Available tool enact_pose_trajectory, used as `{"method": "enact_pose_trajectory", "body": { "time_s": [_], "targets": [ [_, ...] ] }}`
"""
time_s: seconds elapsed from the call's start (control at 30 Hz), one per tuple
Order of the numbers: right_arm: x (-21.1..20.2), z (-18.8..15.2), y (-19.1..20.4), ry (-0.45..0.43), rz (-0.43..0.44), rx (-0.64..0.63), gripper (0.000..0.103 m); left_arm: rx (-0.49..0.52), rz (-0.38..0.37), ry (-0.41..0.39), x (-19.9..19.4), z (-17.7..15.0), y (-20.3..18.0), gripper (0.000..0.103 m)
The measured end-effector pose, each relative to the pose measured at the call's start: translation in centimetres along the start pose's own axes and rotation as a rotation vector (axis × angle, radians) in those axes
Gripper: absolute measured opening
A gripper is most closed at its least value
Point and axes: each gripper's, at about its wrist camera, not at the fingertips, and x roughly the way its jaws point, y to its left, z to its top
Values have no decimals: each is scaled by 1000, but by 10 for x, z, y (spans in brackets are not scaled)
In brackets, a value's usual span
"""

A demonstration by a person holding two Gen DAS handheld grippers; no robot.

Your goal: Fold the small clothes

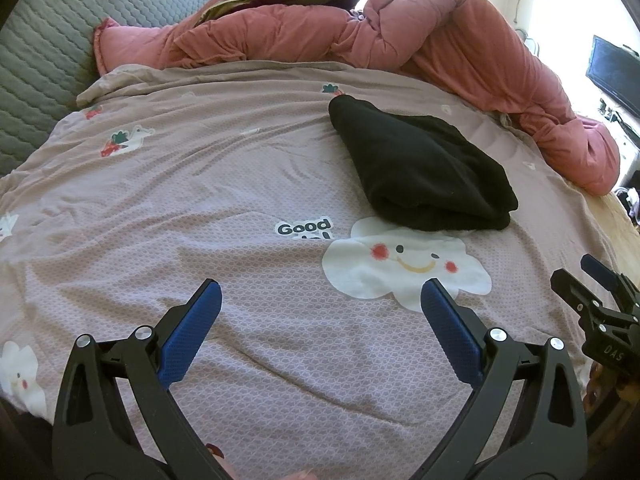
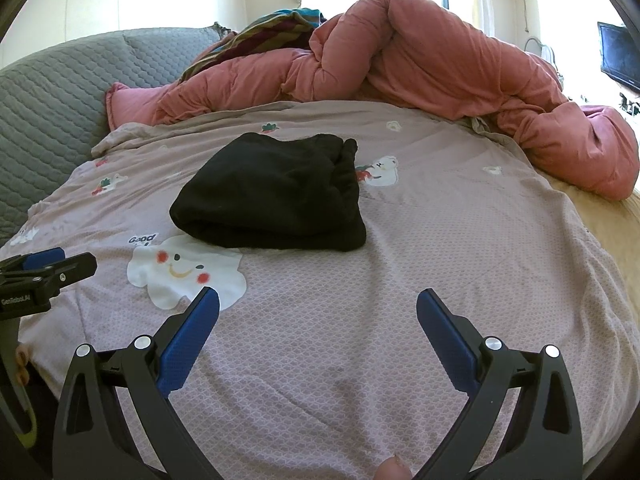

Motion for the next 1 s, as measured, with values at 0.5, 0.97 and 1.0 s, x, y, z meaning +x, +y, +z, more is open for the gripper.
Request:
{"method": "enact_pose_trajectory", "body": {
  "time_s": [0.5, 0.97, 1.0],
  "targets": [
    [-1, 0, 0, -1, -3, -3, 98, 0, 15, 5, -1, 0, -3, 93],
    [-3, 0, -3, -2, -7, -1, 98, 2, 18, 8, -1, -2, -3, 93],
    [-3, 1, -3, -2, -8, -1, 98, 3, 20, 9, 0, -2, -3, 93]
  ]
}}
